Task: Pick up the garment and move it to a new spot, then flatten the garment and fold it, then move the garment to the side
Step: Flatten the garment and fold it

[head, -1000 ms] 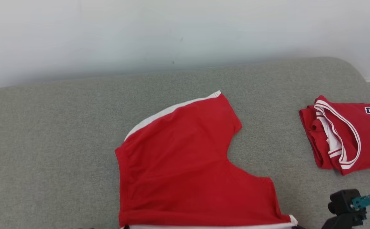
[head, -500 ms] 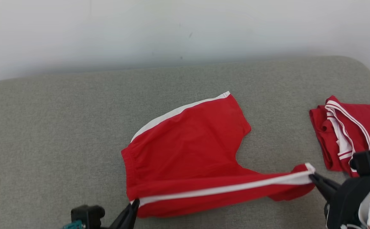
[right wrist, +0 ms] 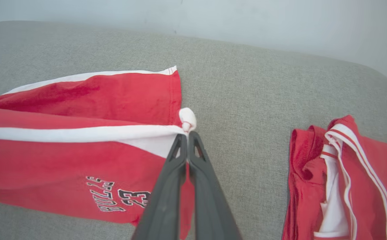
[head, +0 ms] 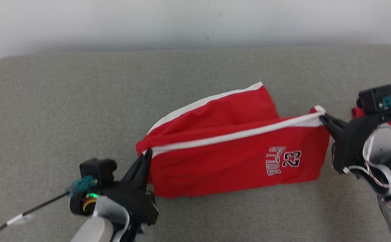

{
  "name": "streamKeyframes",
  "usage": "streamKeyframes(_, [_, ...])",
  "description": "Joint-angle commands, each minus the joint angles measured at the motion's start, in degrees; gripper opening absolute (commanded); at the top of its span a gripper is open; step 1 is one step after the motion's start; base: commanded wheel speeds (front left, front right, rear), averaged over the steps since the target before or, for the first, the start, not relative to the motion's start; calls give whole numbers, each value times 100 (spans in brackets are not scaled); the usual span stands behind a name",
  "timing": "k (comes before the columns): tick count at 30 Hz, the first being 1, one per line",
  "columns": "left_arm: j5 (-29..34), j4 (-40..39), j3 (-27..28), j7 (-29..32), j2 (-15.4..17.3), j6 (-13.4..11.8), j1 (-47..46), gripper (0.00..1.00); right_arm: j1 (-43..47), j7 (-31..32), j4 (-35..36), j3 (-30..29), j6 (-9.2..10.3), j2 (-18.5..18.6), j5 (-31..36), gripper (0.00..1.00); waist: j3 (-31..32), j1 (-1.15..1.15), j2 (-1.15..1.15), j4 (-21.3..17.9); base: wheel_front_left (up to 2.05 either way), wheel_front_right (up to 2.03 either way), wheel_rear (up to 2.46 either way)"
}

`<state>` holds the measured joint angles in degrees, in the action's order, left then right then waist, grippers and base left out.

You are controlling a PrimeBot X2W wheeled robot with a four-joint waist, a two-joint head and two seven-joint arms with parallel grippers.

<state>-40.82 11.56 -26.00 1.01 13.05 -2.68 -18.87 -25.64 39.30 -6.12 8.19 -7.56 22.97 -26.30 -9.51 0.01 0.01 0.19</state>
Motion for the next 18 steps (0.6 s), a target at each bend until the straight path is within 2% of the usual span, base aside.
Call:
streamKeyframes(1, [126, 104, -12, -52, -21, -5, -209, 0, -250, -128, -206, 121, 15, 68, -9, 0, -258, -1, -1, 169, 0, 0, 0])
streamKeyframes(10, [444, 889, -75, -306, -316, -93, -1219, 0, -1467, -1004, -1674, 508, 15, -93, 414, 0, -756, -1, -1, 412, 0, 0, 0])
streamKeyframes(18, [464, 1316, -40, -551, -525, -220, -1586, 0, -2253, -1593, -2505, 808, 15, -230, 547, 0, -1016, -1, -1, 545, 0, 0, 0])
